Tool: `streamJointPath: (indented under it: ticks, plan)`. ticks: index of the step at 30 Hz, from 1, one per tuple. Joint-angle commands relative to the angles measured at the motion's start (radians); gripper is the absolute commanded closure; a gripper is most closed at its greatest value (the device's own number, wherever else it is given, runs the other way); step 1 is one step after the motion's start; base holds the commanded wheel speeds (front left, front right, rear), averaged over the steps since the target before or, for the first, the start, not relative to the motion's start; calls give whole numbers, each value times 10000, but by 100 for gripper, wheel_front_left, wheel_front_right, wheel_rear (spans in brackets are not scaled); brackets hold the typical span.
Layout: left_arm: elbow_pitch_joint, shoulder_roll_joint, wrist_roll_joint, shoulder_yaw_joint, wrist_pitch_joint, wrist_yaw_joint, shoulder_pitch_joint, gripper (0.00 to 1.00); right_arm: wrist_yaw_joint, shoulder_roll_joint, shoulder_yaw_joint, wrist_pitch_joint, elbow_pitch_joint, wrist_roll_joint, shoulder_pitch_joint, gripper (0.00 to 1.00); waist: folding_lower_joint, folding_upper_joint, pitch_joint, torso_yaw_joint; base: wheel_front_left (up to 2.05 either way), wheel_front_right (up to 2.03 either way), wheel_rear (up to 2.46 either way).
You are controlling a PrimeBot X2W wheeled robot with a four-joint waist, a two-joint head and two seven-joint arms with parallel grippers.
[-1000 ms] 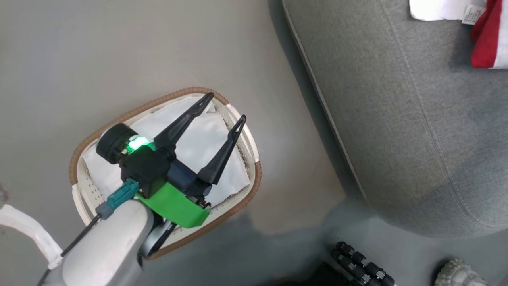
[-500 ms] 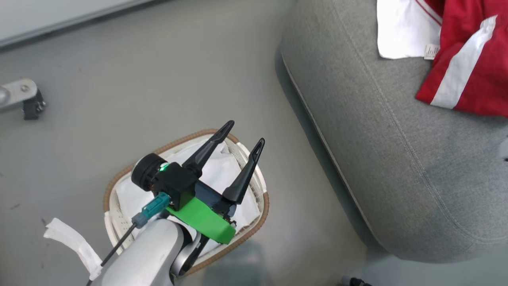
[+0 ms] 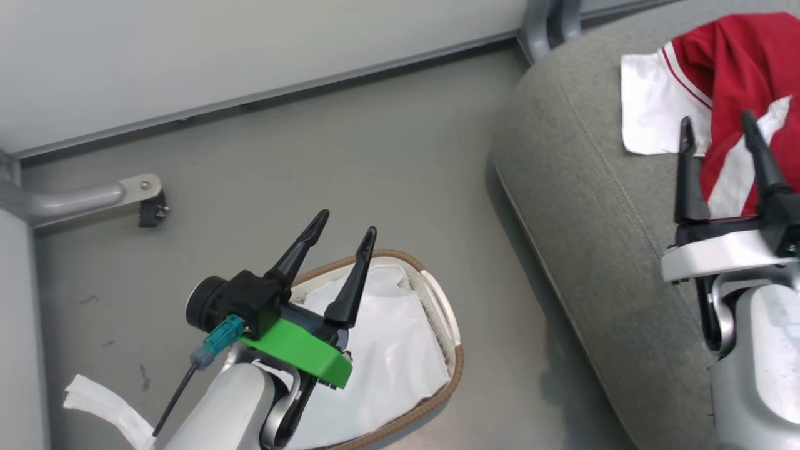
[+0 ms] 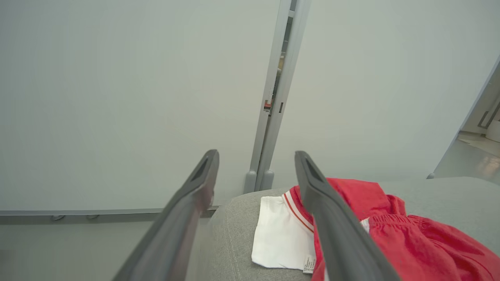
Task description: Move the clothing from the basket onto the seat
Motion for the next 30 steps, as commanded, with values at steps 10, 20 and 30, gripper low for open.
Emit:
streamJointPath:
  ticks: [10,20,30]
  plan:
    - [792,-335,390,2070,-6,-26,933,0,-15,71,934,-48,1050,987,820,0,1,0,-1242,1510,0,0,0]
    - [1524,-557,1071,3939,-8,-26,1852,0,-15,73,1549,-47,2418,1640,1471,0,1,0,-1887,2146,0,0,0]
    - [1946,-807,1488,4898,-7,-26,2540,0,-15,73,1927,-47,2891,1903,1842,0,1,0,-2189,2503,0,0,0]
